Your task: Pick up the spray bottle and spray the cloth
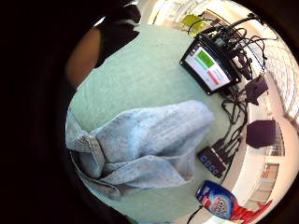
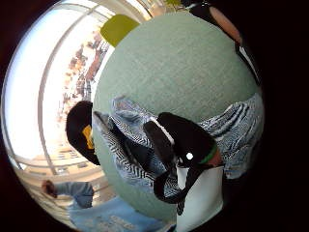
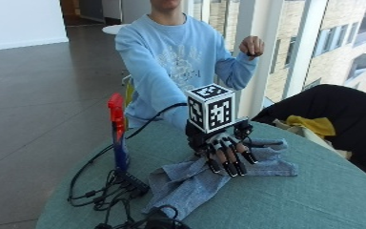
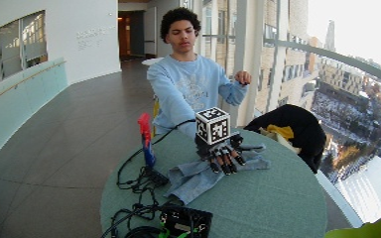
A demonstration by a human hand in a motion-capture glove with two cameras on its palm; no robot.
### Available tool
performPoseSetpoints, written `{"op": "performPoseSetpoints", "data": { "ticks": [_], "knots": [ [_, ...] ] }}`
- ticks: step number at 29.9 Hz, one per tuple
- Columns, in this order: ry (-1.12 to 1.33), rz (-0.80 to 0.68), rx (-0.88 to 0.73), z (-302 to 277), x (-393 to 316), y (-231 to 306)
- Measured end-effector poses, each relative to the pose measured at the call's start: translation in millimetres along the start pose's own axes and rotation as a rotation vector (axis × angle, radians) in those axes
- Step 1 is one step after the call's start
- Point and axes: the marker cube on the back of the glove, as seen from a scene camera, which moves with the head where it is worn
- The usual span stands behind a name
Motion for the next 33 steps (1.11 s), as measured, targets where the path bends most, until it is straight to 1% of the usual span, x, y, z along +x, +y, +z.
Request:
{"op": "performPoseSetpoints", "data": {
  "ticks": [18, 22, 27, 33],
  "knots": [
    [0.013, -0.01, -0.011, 1.3, -1.0, -0.1],
    [-0.006, -0.035, -0.009, -1.6, -0.2, 4.8],
    [-0.086, -0.07, -0.015, -13.9, -3.2, 27.0],
    [-0.143, -0.1, -0.075, -30.0, 1.2, 75.4]
  ]
}}
